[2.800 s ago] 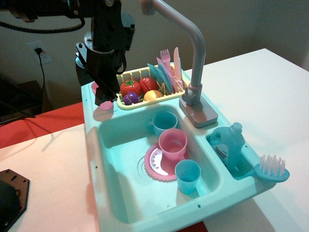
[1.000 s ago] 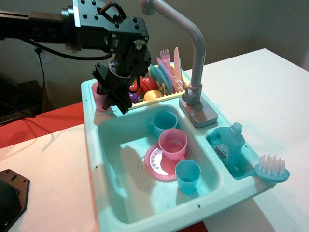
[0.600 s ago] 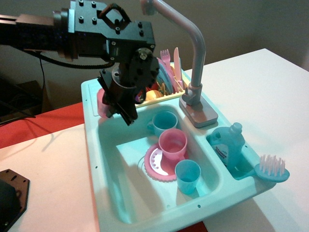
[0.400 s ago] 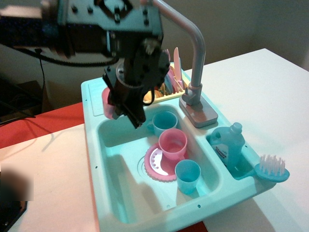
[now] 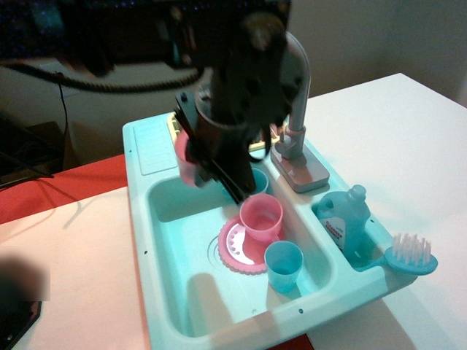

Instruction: Put cup from counter to sink

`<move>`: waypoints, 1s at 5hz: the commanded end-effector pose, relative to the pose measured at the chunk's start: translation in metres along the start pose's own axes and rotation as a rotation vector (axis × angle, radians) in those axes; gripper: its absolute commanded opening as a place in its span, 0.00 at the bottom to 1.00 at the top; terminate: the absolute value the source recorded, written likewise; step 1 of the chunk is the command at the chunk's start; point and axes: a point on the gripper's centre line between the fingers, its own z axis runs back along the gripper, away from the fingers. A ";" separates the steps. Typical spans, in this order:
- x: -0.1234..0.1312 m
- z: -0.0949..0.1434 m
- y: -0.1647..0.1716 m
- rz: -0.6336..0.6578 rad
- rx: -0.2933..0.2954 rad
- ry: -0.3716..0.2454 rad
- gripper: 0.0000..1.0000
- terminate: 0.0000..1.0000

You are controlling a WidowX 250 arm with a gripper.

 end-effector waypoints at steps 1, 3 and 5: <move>0.004 -0.039 -0.010 0.041 0.051 0.025 0.00 0.00; 0.029 -0.079 -0.009 0.077 0.112 0.040 0.00 0.00; 0.027 -0.069 0.002 0.104 0.120 0.090 1.00 0.00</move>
